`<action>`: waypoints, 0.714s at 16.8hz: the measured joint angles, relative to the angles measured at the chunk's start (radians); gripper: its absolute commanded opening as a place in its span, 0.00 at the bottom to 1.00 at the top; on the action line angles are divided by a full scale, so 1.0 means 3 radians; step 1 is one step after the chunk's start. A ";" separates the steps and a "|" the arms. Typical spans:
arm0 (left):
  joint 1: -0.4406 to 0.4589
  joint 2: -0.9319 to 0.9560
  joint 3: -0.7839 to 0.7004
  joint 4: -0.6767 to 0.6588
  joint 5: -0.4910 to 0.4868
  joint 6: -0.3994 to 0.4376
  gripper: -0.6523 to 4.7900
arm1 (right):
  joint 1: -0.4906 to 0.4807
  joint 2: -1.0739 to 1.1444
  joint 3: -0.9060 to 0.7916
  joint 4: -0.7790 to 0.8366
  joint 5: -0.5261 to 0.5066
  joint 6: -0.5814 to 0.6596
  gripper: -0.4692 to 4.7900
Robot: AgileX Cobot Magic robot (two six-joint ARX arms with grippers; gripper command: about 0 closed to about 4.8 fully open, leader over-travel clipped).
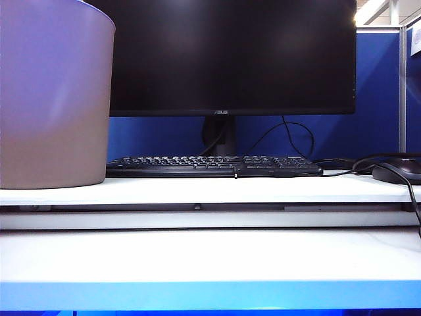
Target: Pick up all paper balls from the table and place them in the pink trash can.
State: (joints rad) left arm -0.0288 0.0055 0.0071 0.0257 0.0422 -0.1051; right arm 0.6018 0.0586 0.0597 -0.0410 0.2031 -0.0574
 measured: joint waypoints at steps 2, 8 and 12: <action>0.0000 0.0000 0.0000 -0.0001 0.0003 0.0000 0.11 | -0.0487 -0.0001 -0.0172 -0.0132 0.0220 0.0027 0.08; 0.0000 0.0000 0.0000 -0.0009 0.0006 0.0001 0.11 | -0.1761 -0.0186 -0.0172 -0.0053 -0.0491 0.0266 0.08; 0.0000 0.0000 0.0000 -0.0013 0.0006 0.0000 0.11 | -0.1757 -0.0186 -0.0173 -0.0006 -0.0510 0.0276 0.08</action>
State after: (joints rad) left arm -0.0288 0.0055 0.0071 0.0219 0.0441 -0.1051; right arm 0.0746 0.0029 0.0078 -0.0429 0.0502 0.0254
